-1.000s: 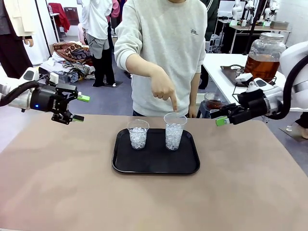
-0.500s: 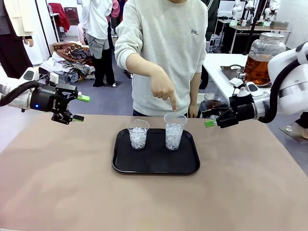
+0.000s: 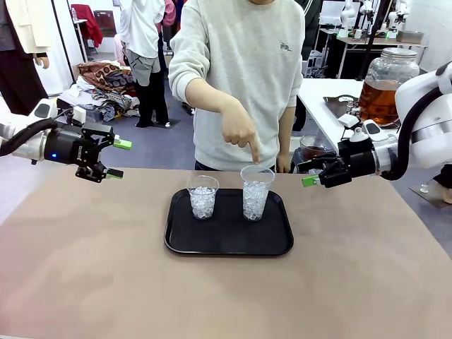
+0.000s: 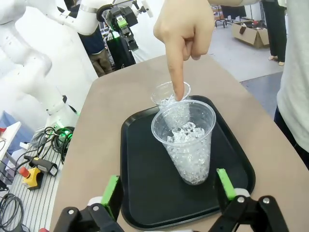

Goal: Pour the drink into the iced cup.
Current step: Pick up the iced cup indicated by the human and present it to them.

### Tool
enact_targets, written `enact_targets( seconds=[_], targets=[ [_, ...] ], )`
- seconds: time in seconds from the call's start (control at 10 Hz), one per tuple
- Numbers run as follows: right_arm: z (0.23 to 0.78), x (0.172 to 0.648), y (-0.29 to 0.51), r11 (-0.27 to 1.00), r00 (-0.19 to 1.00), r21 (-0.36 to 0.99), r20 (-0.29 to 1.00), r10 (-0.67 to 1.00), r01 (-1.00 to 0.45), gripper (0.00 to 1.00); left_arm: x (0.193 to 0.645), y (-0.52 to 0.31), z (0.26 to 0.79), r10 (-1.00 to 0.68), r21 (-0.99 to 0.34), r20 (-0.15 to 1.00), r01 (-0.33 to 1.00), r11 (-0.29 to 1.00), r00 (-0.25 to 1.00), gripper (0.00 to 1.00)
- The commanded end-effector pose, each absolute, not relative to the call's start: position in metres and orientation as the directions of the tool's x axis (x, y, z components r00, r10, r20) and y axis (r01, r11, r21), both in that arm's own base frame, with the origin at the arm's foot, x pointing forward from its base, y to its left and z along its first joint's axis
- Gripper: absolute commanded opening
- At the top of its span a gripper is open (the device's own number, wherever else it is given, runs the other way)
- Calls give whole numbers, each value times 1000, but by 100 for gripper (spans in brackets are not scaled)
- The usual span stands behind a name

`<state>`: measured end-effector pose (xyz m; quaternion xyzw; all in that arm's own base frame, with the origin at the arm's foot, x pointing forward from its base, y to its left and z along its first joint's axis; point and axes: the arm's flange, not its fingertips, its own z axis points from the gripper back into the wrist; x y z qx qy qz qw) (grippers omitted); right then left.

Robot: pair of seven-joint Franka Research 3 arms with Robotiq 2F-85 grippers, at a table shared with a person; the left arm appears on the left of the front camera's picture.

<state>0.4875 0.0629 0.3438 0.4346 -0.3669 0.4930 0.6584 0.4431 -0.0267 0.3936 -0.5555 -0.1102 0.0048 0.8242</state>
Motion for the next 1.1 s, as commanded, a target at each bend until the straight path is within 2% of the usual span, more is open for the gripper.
enact_targets(
  seconds=[0.0, 0.5, 1.0],
  targets=[
    [344, 487, 63, 136, 245, 211, 912, 330, -968, 100, 443, -27, 394, 131, -917, 178, 116, 383, 975, 100],
    [293, 506, 74, 5, -47, -50, 959, 280, -999, 100, 443, -27, 394, 131, -917, 178, 116, 383, 975, 100],
    [266, 524, 86, -18, -49, -47, 983, 176, -999, 100, 443, -27, 394, 131, -917, 178, 116, 383, 975, 100]
  ],
)
